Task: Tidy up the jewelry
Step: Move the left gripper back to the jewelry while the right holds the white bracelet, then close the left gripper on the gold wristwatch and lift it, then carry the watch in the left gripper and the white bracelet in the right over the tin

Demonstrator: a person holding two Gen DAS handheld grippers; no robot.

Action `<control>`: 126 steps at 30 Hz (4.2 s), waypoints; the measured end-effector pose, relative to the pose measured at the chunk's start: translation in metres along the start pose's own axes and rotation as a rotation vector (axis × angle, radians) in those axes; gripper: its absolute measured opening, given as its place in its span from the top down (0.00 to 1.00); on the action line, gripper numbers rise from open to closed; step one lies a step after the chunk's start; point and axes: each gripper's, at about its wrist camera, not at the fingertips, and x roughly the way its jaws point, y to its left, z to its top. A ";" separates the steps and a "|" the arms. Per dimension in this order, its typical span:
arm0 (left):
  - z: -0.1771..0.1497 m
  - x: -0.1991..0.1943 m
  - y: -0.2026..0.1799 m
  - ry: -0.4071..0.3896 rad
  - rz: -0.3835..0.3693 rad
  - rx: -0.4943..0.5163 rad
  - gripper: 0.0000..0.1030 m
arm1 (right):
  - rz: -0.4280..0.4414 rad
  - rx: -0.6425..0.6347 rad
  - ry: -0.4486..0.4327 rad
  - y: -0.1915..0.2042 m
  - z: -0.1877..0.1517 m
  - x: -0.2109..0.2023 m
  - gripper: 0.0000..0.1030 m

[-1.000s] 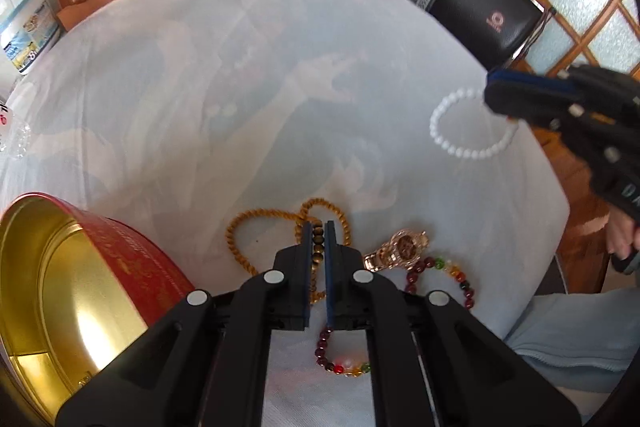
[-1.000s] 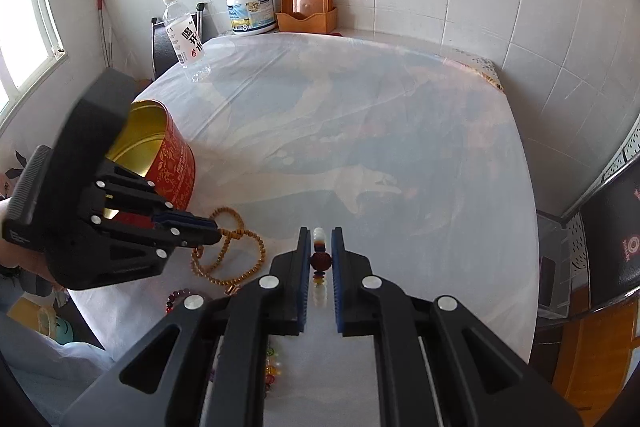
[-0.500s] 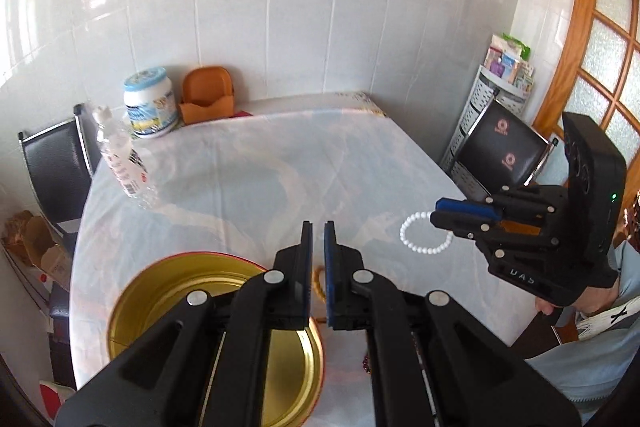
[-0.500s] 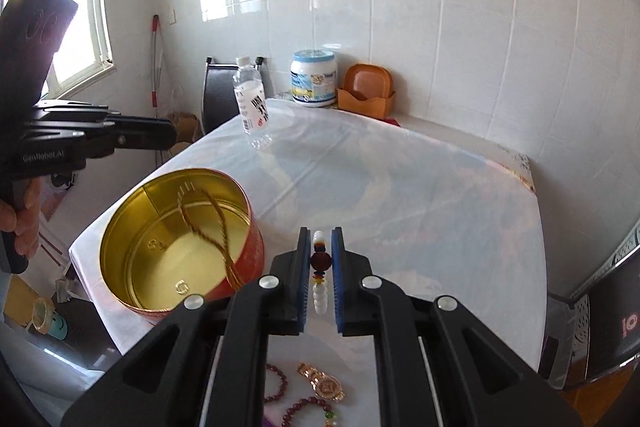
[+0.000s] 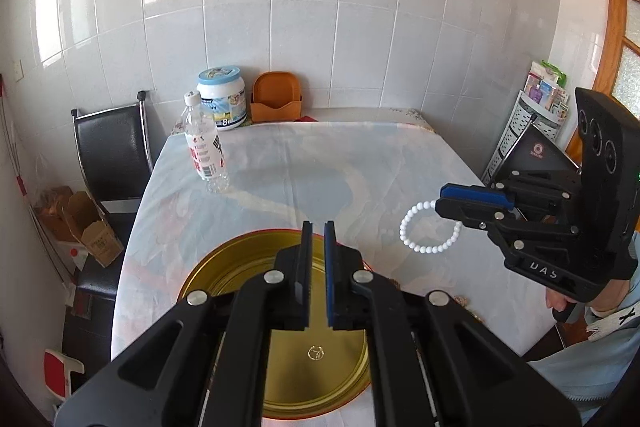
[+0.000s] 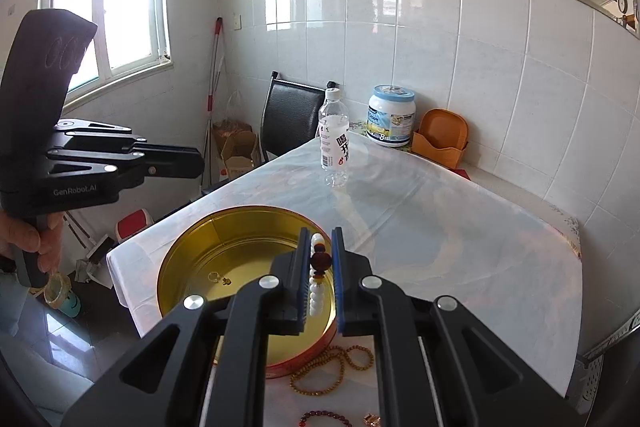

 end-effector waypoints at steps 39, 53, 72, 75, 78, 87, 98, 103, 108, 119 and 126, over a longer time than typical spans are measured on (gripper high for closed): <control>-0.100 0.217 -0.173 0.489 -0.177 0.317 0.18 | -0.182 0.259 0.256 -0.121 -0.150 -0.017 0.89; -0.095 0.250 -0.192 0.495 -0.062 0.467 0.18 | -0.191 0.297 0.267 -0.140 -0.161 -0.019 0.89; -0.115 0.256 -0.213 0.582 -0.362 0.366 0.70 | -0.207 0.336 0.272 -0.150 -0.169 -0.025 0.89; -0.110 0.253 -0.204 0.584 -0.380 0.324 0.70 | -0.208 0.350 0.267 -0.152 -0.168 -0.027 0.89; -0.094 0.238 -0.194 0.530 -0.377 0.273 0.70 | -0.213 0.341 0.255 -0.151 -0.162 -0.030 0.89; -0.034 0.142 -0.131 0.234 -0.277 0.122 0.70 | -0.146 0.293 0.124 -0.126 -0.110 -0.037 0.89; -0.016 0.031 -0.014 0.022 -0.024 -0.038 0.70 | 0.051 0.119 0.040 -0.046 -0.026 0.008 0.89; -0.037 0.011 0.025 0.028 0.050 -0.097 0.70 | 0.127 0.043 0.056 -0.002 -0.006 0.035 0.89; -0.055 0.011 0.051 0.048 0.073 -0.147 0.70 | 0.177 -0.005 0.102 0.030 0.000 0.064 0.89; -0.080 0.095 0.074 0.222 -0.008 -0.167 0.70 | 0.186 -0.004 0.325 0.049 -0.023 0.154 0.89; -0.099 0.149 0.067 0.401 -0.021 -0.115 0.70 | 0.157 -0.032 0.522 0.047 -0.056 0.203 0.89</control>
